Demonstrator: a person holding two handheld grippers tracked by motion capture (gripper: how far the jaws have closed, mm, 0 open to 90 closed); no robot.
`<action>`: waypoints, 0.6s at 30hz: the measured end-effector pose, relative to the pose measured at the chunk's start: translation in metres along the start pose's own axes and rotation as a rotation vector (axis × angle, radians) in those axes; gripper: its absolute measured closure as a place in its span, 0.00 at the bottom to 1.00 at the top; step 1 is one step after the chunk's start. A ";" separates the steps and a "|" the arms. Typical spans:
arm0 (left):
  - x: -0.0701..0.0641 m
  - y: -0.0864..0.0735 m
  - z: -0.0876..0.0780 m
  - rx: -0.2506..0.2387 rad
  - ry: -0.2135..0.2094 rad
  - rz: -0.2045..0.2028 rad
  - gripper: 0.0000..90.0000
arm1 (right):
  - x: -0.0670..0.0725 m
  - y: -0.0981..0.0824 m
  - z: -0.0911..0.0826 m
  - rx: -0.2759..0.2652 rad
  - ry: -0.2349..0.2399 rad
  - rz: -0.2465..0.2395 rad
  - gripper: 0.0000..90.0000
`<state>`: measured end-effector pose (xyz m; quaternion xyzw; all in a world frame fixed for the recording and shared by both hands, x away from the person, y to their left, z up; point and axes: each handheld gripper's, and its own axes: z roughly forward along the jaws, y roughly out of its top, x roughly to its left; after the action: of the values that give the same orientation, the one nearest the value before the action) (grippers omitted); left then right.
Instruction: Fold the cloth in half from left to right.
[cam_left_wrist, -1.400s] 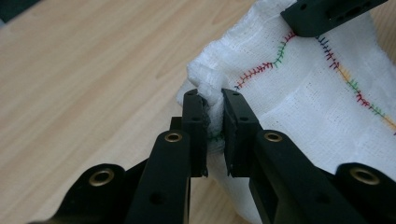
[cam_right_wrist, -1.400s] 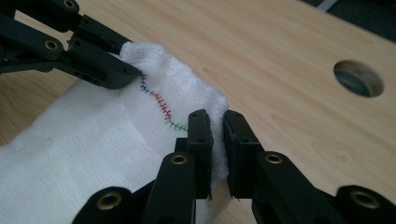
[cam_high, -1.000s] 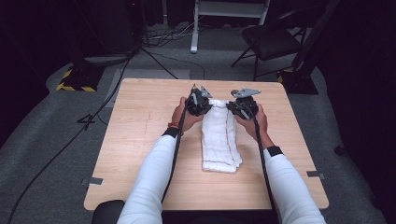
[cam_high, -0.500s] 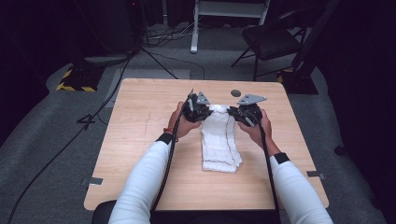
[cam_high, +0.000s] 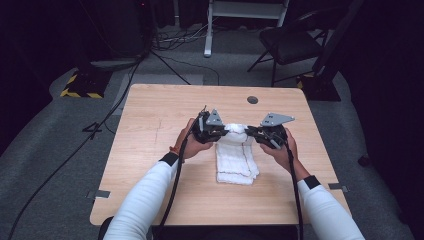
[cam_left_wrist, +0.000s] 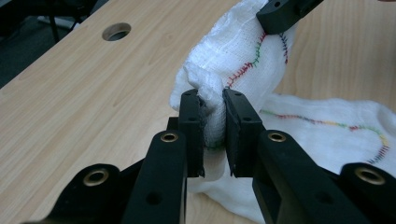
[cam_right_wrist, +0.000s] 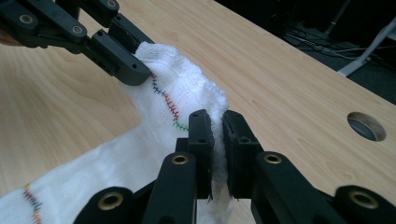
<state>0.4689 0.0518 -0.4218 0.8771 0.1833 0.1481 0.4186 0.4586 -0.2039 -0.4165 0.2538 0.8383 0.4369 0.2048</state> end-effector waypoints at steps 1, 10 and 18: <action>-0.003 -0.001 -0.001 0.003 -0.002 0.012 0.87 | 0.002 -0.001 -0.001 -0.001 0.004 -0.002 0.92; -0.020 -0.013 -0.006 -0.010 -0.049 0.025 0.87 | 0.012 -0.014 -0.013 0.005 0.053 -0.013 0.92; -0.034 -0.019 -0.008 0.011 -0.083 0.063 0.89 | 0.023 -0.022 -0.023 0.004 0.095 -0.030 0.92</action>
<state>0.4311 0.0534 -0.4355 0.8902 0.1388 0.1238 0.4159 0.4225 -0.2154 -0.4253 0.2205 0.8516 0.4438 0.1706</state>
